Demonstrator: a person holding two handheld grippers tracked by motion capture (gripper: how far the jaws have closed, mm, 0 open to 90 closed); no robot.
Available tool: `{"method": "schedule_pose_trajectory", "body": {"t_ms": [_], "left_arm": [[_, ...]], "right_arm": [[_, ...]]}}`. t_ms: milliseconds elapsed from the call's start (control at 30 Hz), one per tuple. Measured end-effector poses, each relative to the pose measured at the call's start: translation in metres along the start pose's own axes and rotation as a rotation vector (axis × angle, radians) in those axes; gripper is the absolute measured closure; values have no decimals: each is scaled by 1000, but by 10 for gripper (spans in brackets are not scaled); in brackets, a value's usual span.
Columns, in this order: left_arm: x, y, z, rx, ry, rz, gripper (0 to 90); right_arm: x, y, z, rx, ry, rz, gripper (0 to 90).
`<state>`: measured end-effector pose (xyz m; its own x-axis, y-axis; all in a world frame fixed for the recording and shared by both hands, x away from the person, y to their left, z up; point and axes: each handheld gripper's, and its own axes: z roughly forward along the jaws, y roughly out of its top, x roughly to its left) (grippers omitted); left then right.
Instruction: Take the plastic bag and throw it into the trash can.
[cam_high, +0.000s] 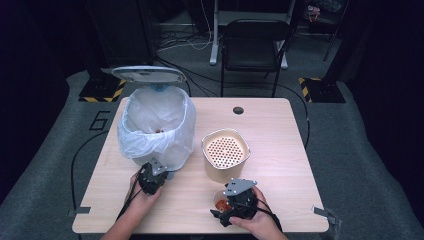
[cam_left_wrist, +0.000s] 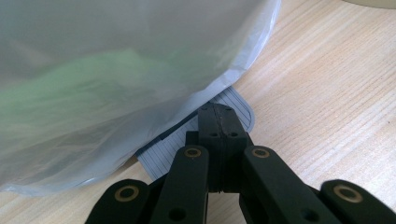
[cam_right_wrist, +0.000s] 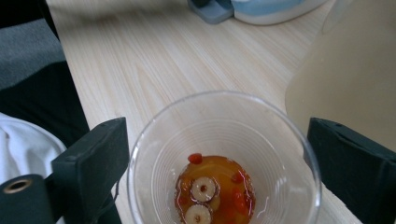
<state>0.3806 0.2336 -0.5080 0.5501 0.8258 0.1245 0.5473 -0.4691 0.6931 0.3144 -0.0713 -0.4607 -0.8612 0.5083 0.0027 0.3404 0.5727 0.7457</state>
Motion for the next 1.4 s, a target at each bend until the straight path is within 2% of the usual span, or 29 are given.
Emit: {"method": "schedule_pose_trajectory", "body": {"t_ms": [200,300,367,467,633,733,800,1000,1067,1100,1233,1333,1367,1400], "left_arm": [[1,0,0,2,-3,2,900],[1,0,0,4,-2,4,900],[0,0,0,1,0,0,900],[0,0,0,2,1,2,900],[0,0,0,2,1,0,900],[0,0,0,2,0,3,900],[0,0,0,0,2,-6,900],[0,0,0,3,2,2,900],[0,0,-1,14,-1,4,900],[0,0,0,1,4,-2,900],[0,0,0,2,4,-2,900],[0,0,0,2,4,0,900],[0,0,0,2,3,0,900],[0,0,0,1,3,-1,900]], "right_arm": [[-1,-3,1,9,-2,-3,194],[-2,-3,0,9,-12,8,206],[-4,-3,-1,12,-21,-3,209],[-8,-4,-4,14,-39,18,210],[-25,-5,-15,3,-89,49,211],[-38,-9,-23,-4,-128,82,211],[-49,-11,-28,-11,-155,88,211],[-77,-21,-43,-16,-243,168,212],[-85,-24,-47,-8,-257,175,211],[-88,-26,-48,-12,-269,192,211],[-101,-33,-51,-6,-299,222,211],[-107,-38,-52,2,-312,239,210],[-108,-40,-51,0,-322,260,211],[-109,-41,-52,3,-322,257,210]]}}
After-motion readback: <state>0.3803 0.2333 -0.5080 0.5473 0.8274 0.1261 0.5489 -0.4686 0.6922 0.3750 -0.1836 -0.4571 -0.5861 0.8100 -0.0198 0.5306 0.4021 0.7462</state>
